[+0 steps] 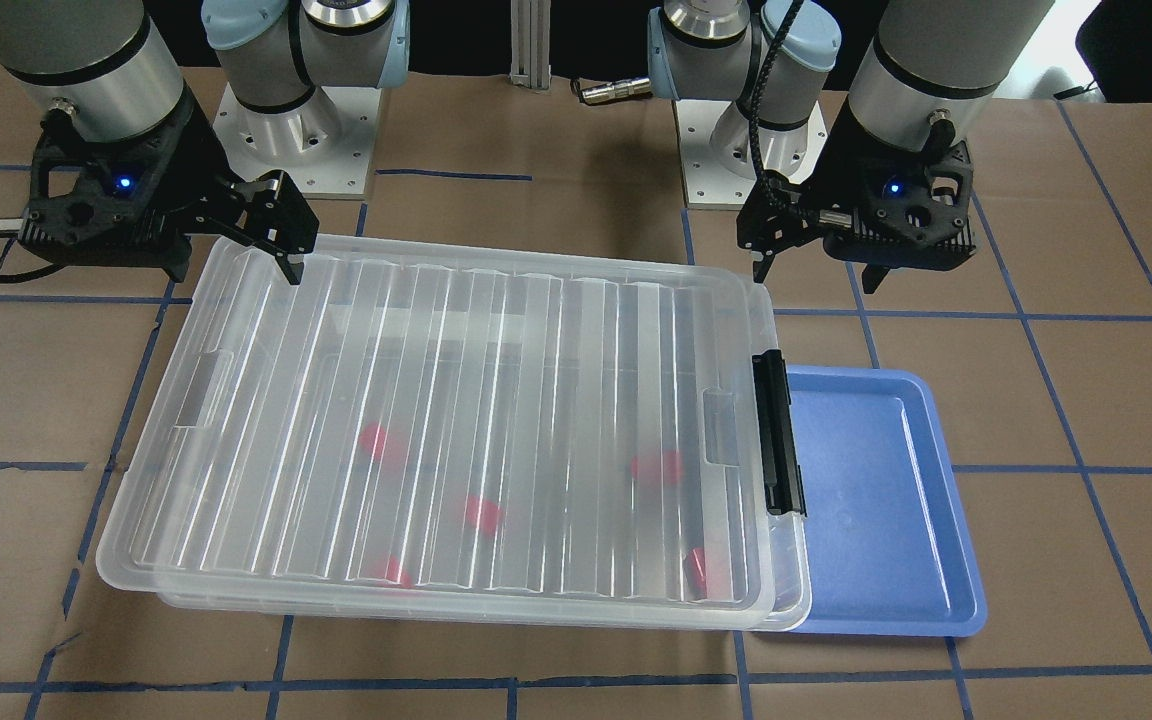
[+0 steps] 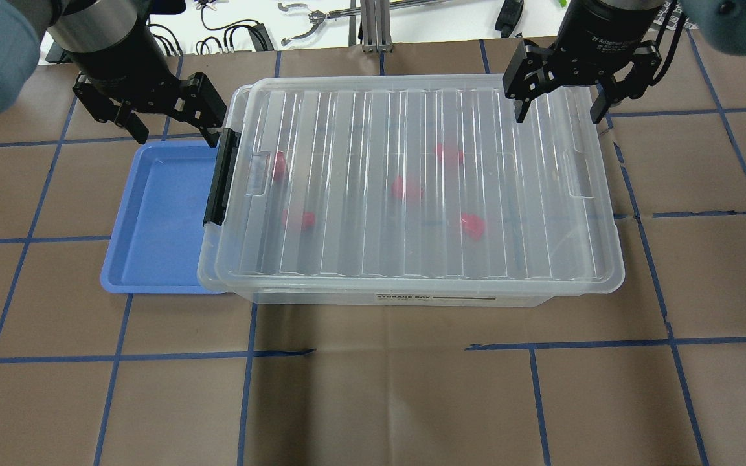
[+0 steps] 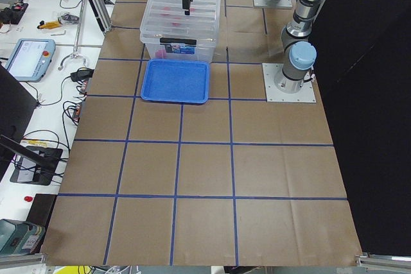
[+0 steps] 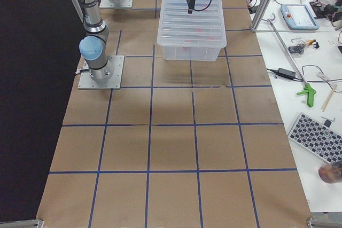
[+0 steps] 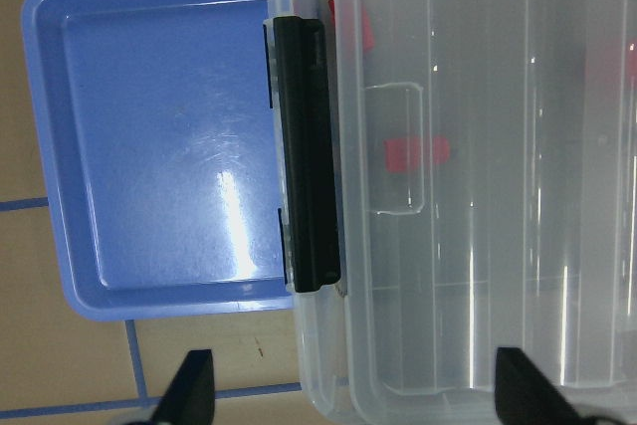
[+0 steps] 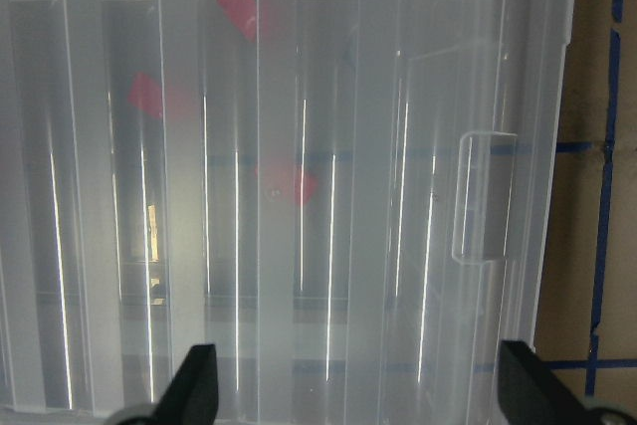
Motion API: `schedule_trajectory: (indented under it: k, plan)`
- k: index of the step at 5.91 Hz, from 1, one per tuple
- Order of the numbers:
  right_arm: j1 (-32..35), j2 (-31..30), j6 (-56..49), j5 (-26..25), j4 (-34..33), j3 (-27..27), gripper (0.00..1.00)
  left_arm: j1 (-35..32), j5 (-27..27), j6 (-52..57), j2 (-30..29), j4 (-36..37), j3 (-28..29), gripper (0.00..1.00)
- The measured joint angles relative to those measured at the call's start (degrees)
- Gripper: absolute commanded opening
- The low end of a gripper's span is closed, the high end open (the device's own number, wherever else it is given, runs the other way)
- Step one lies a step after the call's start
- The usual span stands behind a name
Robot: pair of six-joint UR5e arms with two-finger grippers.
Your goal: Place red block in blue tray from box
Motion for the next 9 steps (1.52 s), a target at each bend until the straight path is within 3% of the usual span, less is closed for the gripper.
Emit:
schedule_trajectory:
  k: [4, 6, 9]
  plan:
    - [-1.74, 2.53, -5.27, -2.45, -2.75, 0.67, 1.00, -0.08, 0.57, -0.10, 0.90, -0.01, -1.26, 0.99]
    - [-6.17, 4.87, -8.71, -4.21, -5.17, 2.16, 1.00, -0.11, 0.50, -0.26, 0.63, 0.31, -1.18, 0.99]
    - [-13.34, 4.72, -15.57, -4.47, -18.53, 14.83, 1.00, -0.15, 0.40, -0.41, 0.32, 1.20, -1.07, 0.99]
